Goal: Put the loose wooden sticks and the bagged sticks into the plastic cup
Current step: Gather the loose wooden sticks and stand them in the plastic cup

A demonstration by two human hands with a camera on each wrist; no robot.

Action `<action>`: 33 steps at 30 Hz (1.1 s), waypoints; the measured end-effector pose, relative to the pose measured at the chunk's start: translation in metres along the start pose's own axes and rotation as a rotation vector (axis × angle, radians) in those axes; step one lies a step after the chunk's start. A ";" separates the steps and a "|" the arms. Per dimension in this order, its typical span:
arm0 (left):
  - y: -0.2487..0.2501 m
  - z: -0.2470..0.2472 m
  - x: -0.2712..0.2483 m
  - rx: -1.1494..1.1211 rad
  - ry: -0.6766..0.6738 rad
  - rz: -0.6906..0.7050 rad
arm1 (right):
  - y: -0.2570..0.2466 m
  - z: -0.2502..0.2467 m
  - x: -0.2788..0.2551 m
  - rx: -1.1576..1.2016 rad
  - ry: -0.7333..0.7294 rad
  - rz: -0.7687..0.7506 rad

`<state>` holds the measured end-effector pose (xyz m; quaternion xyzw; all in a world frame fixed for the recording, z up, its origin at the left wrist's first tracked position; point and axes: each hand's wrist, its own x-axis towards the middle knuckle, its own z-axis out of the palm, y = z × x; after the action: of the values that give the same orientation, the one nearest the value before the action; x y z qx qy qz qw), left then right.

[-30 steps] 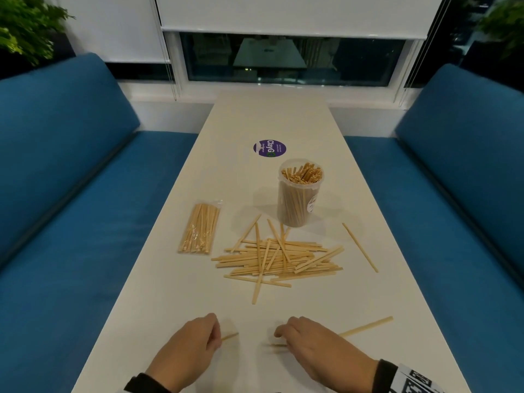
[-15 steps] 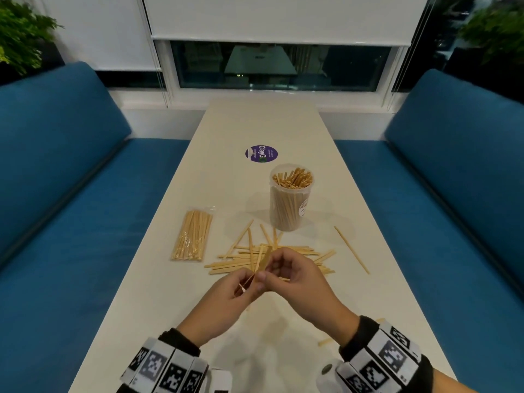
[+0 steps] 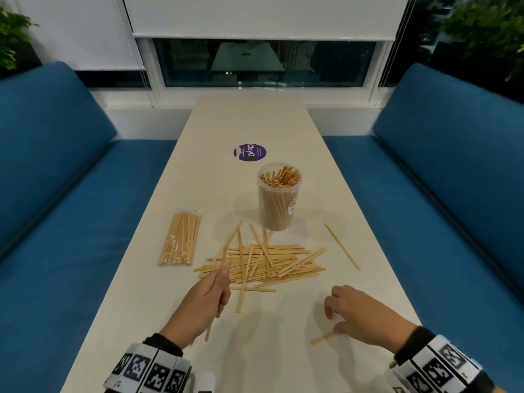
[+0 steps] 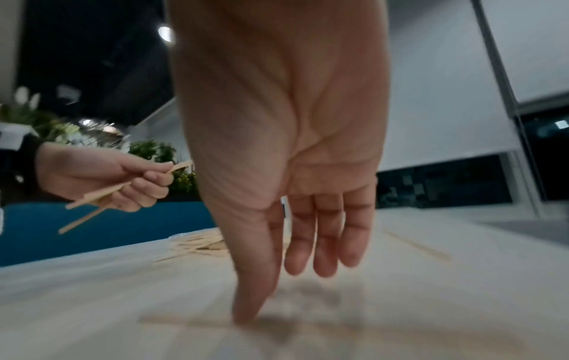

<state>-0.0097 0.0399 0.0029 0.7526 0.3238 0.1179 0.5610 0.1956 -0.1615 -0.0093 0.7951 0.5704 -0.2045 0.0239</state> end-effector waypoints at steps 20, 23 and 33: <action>0.016 -0.001 0.128 0.509 0.215 -0.150 | 0.037 -0.025 0.061 0.537 0.484 0.407; 0.010 0.003 0.141 0.569 0.150 -0.281 | 0.058 -0.022 0.079 0.431 0.475 0.547; -0.004 0.018 0.153 0.652 0.152 -0.352 | 0.069 -0.014 0.101 0.216 0.384 0.695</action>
<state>0.1152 0.1215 -0.0356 0.8135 0.5097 -0.0341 0.2778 0.2896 -0.0912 -0.0457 0.9621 0.2373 -0.0908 -0.0988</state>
